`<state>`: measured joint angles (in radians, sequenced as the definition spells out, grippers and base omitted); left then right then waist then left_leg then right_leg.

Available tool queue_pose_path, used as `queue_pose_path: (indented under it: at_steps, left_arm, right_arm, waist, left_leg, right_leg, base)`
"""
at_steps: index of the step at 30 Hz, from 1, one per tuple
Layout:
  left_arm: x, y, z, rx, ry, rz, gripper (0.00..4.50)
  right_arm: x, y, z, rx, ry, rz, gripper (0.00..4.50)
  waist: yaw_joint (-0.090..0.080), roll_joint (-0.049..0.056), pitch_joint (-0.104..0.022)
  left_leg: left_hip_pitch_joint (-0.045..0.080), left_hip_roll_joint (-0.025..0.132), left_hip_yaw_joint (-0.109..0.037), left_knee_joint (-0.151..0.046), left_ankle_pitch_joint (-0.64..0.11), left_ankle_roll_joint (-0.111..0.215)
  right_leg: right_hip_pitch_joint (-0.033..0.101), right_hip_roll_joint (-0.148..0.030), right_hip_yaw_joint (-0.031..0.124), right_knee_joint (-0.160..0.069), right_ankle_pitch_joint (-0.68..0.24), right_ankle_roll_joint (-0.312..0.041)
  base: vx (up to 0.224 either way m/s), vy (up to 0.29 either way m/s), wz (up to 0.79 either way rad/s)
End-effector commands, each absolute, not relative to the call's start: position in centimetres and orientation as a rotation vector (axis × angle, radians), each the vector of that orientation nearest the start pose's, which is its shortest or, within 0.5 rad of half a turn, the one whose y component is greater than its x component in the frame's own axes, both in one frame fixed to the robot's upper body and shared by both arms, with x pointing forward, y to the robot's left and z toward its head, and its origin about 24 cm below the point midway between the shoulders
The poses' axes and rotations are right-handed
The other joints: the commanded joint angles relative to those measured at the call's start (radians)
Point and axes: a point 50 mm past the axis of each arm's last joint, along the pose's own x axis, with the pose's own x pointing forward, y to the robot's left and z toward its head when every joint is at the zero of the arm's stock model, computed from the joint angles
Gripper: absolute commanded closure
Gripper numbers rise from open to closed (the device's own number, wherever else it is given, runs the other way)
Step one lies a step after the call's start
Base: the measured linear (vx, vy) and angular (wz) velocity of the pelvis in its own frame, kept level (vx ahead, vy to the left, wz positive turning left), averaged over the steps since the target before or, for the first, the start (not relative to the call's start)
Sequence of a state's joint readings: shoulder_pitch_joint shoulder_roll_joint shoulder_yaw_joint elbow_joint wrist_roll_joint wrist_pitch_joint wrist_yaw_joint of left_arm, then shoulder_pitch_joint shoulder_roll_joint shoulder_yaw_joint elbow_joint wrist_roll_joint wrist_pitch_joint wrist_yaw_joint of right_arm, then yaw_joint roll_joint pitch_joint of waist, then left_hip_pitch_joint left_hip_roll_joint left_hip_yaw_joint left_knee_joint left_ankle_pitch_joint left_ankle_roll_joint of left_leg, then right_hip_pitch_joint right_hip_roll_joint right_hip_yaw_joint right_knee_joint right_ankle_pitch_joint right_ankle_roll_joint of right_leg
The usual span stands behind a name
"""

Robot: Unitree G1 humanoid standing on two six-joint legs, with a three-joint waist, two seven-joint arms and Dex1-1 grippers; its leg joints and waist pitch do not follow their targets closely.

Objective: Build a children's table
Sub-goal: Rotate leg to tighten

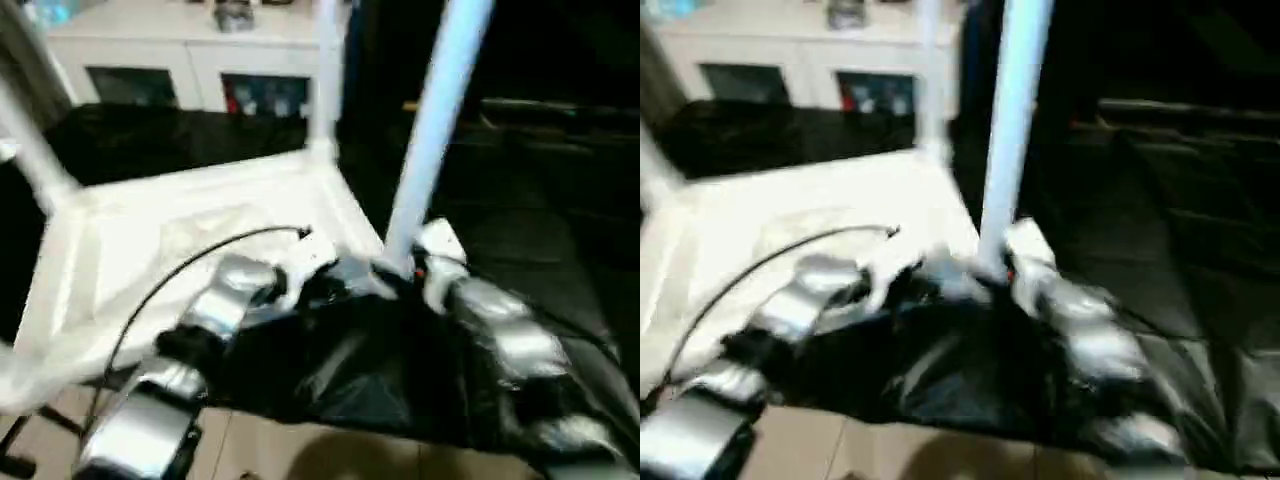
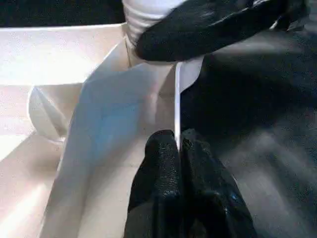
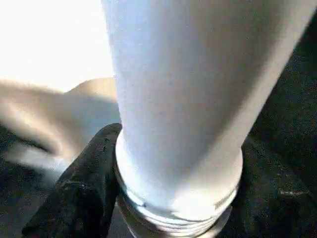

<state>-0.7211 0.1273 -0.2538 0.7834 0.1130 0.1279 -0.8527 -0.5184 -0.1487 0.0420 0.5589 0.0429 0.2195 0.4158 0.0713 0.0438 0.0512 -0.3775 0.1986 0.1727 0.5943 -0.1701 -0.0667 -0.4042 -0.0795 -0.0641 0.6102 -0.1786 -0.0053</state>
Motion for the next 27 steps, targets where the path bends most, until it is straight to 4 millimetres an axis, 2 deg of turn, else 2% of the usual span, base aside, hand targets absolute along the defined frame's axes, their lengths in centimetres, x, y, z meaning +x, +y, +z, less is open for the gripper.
queue_pose_path:
  at_steps: [1,3,5,6,8,11,13,18,21,24,25,27]
  left_arm:
    - [34.3,4.1,6.8,0.359,0.274,-1.131,4.5]
    - [34.1,3.6,6.7,0.36,0.266,-1.139,4.5]
    - [33.7,3.0,6.6,0.358,0.253,-1.175,4.5]
    - [33.5,2.9,6.6,0.357,0.25,-1.188,4.5]
    - [33.2,2.8,6.5,0.343,0.25,-1.215,4.5]
    - [32.8,3.1,6.2,0.349,0.25,-1.253,4.5]
    - [32.6,3.6,6.1,0.361,0.248,-1.282,4.5]
    - [32.1,4.6,5.9,0.368,0.257,-1.356,4.5]
    - [31.9,5.2,5.9,0.375,0.262,-1.393,4.5]
    - [31.6,5.8,5.9,0.384,0.267,-1.451,4.5]
    - [31.6,5.9,5.9,0.385,0.269,-1.458,4.5]
    - [31.2,6.5,5.9,0.388,0.29,-1.521,4.5]
  right_arm:
    - [33.3,-10.1,2.4,-0.075,0.366,0.514,1.75]
    - [33.5,-9.7,2.4,-0.063,0.356,0.496,1.75]
    - [33.7,-9.1,2.6,-0.035,0.331,0.512,1.75]
    - [33.7,-9.0,2.6,-0.029,0.326,0.525,1.75]
    - [33.7,-9.0,2.8,-0.023,0.316,0.545,1.05]
    - [33.7,-9.6,3.2,-0.044,0.294,0.575,0.96]
    - [33.5,-10.4,3.5,-0.066,0.282,0.617,0.71]
    - [32.1,-12.6,3.7,-0.145,0.281,0.783,0.71]
    - [31.2,-13.4,4.0,-0.154,0.28,0.878,0.71]
    - [30.3,-14.1,4.5,-0.196,0.272,0.986,0.71]
    - [30.2,-14.2,4.5,-0.2,0.27,0.995,0.71]
    - [29.6,-14.8,5.0,-0.212,0.261,1.067,0.71]
  waist:
    - [0.001,-0.012,-0.067]
    - [0.001,-0.013,-0.069]
    - [0.003,-0.013,-0.069]
    - [0.004,-0.016,-0.068]
    - [0.003,-0.013,-0.066]
    - [0.003,-0.014,-0.066]
    - [0.009,-0.015,-0.068]
    - [0.017,-0.014,-0.065]
    - [0.022,-0.016,-0.064]
    - [0.025,-0.016,-0.06]
    - [0.024,-0.011,-0.061]
    - [0.024,-0.012,-0.061]
  left_leg:
    - [0.012,0.02,-0.008,-0.075,-0.245,0.005]
    - [0.01,0.019,-0.006,-0.073,-0.22,0.019]
    - [0.009,0.02,-0.005,-0.072,-0.208,0.031]
    - [0.008,0.019,-0.004,-0.073,-0.21,0.037]
    - [0.009,0.021,-0.005,-0.075,-0.218,0.04]
    - [0.01,0.022,-0.005,-0.075,-0.227,0.041]
    - [0.012,0.024,-0.004,-0.072,-0.214,0.051]
    - [0.009,0.025,-0.004,-0.073,-0.221,0.058]
    - [0.01,0.025,-0.003,-0.073,-0.235,0.064]
    - [0.011,0.026,-0.003,-0.076,-0.259,0.061]
    - [0.012,0.028,-0.005,-0.077,-0.27,0.056]
    - [0.013,0.029,-0.006,-0.078,-0.276,0.054]
  right_leg:
    - [0.047,-0.063,0.04,-0.086,-0.271,-0.194]
    - [0.05,-0.062,0.039,-0.082,-0.219,-0.205]
    - [0.051,-0.063,0.04,-0.08,-0.194,-0.212]
    - [0.053,-0.062,0.039,-0.081,-0.195,-0.214]
    - [0.053,-0.061,0.039,-0.081,-0.205,-0.216]
    - [0.055,-0.062,0.04,-0.081,-0.214,-0.217]
    - [0.054,-0.063,0.042,-0.08,-0.192,-0.222]
    - [0.056,-0.062,0.042,-0.08,-0.194,-0.217]
    - [0.056,-0.062,0.041,-0.083,-0.225,-0.208]
    - [0.052,-0.062,0.041,-0.091,-0.298,-0.191]
    - [0.051,-0.063,0.041,-0.092,-0.309,-0.191]
    - [0.049,-0.063,0.041,-0.092,-0.31,-0.194]
  base:
    - [0.0,0.0,0.0]
    - [0.0,0.0,0.0]
    - [0.0,0.0,0.0]
    - [0.0,0.0,0.0]
    - [0.0,0.0,0.0]
    - [0.0,0.0,0.0]
    - [0.0,0.0,0.0]
    - [0.0,0.0,0.0]
    - [0.0,0.0,0.0]
    - [0.0,0.0,0.0]
    - [0.0,0.0,0.0]
    - [0.0,0.0,0.0]
